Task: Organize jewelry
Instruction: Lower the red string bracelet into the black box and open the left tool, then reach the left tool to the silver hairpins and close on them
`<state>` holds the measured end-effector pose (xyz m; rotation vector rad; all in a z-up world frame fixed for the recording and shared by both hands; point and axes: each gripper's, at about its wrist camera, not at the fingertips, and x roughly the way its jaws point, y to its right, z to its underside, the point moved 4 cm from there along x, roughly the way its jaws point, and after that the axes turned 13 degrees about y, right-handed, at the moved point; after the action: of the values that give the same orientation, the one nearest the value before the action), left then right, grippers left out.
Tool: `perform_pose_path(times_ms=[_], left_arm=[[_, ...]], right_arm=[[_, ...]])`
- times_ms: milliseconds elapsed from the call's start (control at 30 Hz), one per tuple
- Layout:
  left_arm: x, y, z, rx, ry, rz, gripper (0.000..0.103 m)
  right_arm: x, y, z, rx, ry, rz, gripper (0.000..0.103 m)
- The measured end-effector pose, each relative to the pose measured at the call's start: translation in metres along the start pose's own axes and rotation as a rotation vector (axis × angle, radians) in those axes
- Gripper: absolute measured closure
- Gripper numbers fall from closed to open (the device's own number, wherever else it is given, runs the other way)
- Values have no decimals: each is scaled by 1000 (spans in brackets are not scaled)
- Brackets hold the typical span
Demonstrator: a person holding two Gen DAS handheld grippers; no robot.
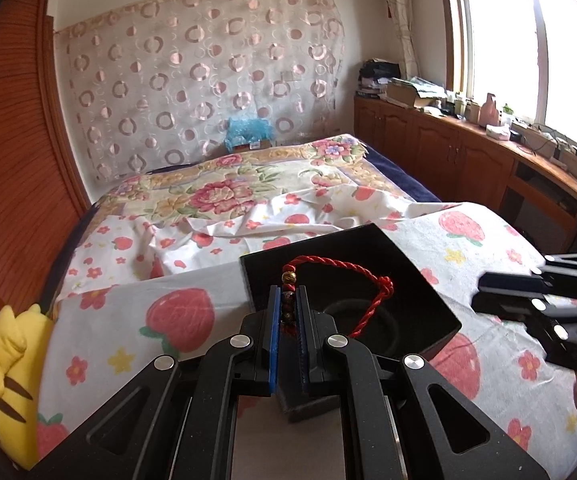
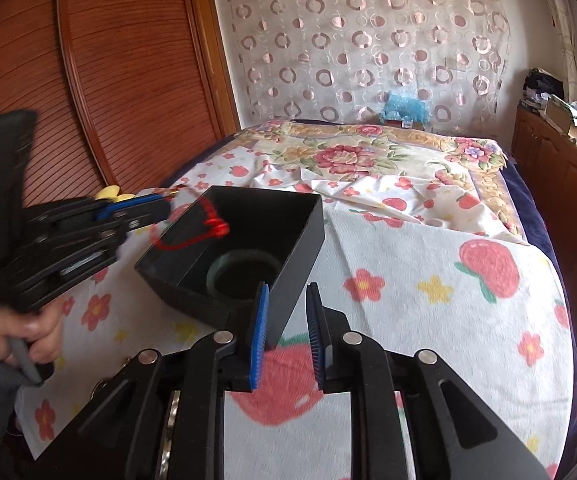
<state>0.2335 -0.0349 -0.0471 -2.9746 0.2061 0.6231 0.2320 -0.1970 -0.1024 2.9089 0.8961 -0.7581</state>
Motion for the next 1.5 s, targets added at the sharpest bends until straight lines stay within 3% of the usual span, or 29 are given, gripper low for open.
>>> perform_pose_path(times_ms=[100, 200, 567, 633, 700, 933, 1333, 1433, 1500], left_arm=[[3, 3, 1, 8, -10, 2, 91], [-3, 4, 5, 4, -13, 11, 75], [-59, 10, 33, -15, -15, 64, 74], [-70, 11, 41, -21, -18, 72, 73], [-79, 13, 48, -29, -22, 82, 68], [-102, 18, 71, -51, -45, 114, 67], [-98, 38, 94, -42, -128, 168, 66], [-96, 42, 94, -43, -130, 176, 57], [-94, 45, 96, -45, -135, 183, 57]], right_arm=[[-14, -4, 4, -3, 20, -1, 82], [-27, -9, 9, 2, 36, -9, 82], [-69, -42, 56, -23, 35, 4, 82], [-75, -48, 66, -16, 26, -1, 77], [-80, -52, 76, -13, 19, -2, 66], [-94, -61, 99, -16, -6, 16, 59], [-95, -67, 114, -35, -25, 34, 55], [-95, -67, 115, -37, -18, 35, 55], [-94, -68, 114, -42, -16, 38, 55]])
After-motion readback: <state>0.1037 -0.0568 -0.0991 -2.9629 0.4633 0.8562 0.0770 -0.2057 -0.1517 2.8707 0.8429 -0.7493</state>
